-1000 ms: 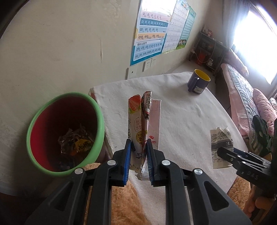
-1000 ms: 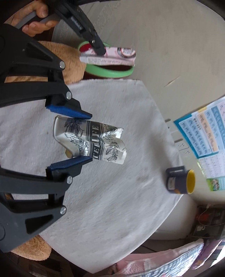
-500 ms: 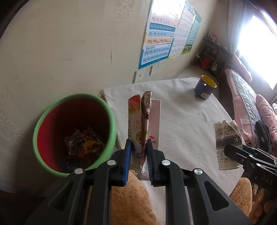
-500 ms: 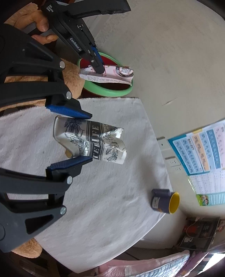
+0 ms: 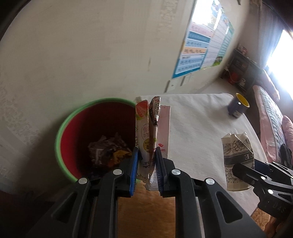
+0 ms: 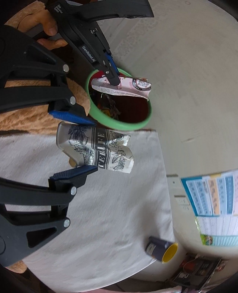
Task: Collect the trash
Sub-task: 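Carry the juice box and paper cup over the red bucket with both grippers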
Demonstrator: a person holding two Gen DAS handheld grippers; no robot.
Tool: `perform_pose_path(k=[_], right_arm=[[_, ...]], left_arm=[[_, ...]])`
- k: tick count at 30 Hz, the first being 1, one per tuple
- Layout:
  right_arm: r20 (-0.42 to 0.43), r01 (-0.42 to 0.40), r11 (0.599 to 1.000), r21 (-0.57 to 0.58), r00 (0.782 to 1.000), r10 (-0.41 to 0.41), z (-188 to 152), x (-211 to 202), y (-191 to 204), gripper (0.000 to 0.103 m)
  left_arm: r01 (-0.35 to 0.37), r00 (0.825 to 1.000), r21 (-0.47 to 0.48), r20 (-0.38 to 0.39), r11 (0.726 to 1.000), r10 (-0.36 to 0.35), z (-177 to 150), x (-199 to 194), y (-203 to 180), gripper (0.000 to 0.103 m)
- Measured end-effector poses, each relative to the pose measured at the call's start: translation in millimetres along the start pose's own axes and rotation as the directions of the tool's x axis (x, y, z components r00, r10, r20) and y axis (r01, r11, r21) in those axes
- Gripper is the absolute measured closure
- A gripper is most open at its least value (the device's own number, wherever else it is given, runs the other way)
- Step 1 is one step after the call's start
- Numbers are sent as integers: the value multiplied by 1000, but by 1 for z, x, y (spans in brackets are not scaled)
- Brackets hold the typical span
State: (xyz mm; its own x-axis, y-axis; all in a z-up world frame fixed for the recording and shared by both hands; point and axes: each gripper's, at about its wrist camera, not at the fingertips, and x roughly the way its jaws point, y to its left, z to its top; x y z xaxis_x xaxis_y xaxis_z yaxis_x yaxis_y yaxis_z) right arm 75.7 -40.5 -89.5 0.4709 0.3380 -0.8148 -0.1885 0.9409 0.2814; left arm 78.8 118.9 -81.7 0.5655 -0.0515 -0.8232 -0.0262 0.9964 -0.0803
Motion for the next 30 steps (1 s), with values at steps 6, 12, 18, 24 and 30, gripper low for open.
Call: perform_pose_path(k=[6, 12, 18, 24, 30], right_arm=[[-14, -17, 999, -39, 1000, 17, 12, 14, 20, 60], [-28, -27, 997, -76, 999, 25, 26, 29, 40, 60], [-42, -32, 994, -101, 999, 28, 34, 42, 54, 59], [-60, -37, 992, -125, 998, 30, 41, 55, 66, 59], [-77, -37, 990, -134, 997, 26, 45, 66, 70, 59]], left_arm=[[-39, 999, -47, -13, 998, 38, 1, 6, 27, 87], [-61, 998, -78, -22, 995, 59, 1, 11, 44, 87], [-80, 997, -99, -32, 992, 77, 3, 18, 56, 86], [-95, 995, -114, -41, 989, 91, 5, 26, 68, 86], [-101, 994, -120, -46, 988, 97, 9, 33, 73, 86]])
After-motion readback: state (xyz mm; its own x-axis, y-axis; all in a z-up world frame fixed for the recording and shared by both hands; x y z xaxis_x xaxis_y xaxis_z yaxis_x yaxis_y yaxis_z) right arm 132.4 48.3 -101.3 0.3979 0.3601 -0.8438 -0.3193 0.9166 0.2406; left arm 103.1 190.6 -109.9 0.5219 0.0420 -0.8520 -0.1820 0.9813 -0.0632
